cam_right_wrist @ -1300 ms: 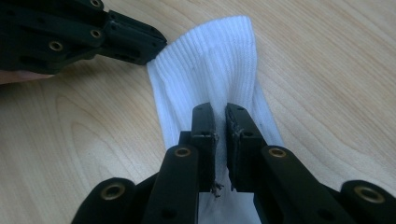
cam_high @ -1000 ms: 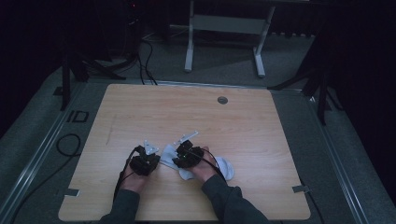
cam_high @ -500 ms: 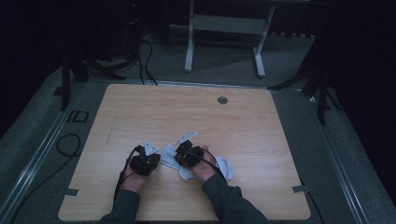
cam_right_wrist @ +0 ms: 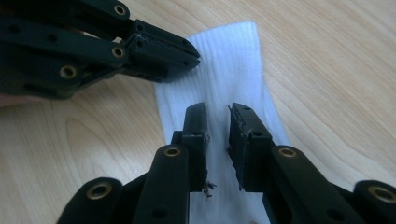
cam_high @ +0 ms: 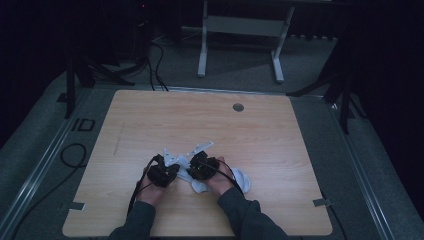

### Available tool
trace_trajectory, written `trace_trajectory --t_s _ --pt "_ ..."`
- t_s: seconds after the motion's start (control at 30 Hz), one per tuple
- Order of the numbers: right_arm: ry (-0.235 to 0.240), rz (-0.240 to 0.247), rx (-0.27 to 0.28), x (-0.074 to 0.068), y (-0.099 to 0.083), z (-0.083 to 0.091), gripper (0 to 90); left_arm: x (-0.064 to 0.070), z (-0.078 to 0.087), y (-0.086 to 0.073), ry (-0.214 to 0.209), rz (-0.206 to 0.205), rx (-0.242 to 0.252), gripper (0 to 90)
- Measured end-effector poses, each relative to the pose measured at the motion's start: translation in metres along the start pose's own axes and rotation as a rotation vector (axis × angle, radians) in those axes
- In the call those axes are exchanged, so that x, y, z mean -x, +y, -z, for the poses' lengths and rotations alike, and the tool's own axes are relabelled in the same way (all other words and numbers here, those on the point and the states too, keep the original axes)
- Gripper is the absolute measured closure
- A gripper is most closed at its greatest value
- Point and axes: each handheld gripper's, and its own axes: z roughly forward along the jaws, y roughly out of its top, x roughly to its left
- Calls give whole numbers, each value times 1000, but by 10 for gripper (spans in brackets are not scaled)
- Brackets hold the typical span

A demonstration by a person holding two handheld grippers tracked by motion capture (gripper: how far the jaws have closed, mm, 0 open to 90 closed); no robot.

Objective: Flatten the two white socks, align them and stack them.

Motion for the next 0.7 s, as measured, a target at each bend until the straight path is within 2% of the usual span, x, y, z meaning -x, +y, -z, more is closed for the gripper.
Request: trace_trajectory --t_s 0.13,0.23,0.4,0.7 --pt "-13 17 13 0 -5 12 743 2 0 0 10 -10 -8 883" --pt "-27 28 23 2 -9 22 731 3 1 -1 14 -1 -5 884" --pt "-37 19 40 8 -19 37 719 5 2 -2 23 -5 -11 883" --pt "-65 -23 53 27 -38 60 697 5 6 -5 24 23 -16 883"
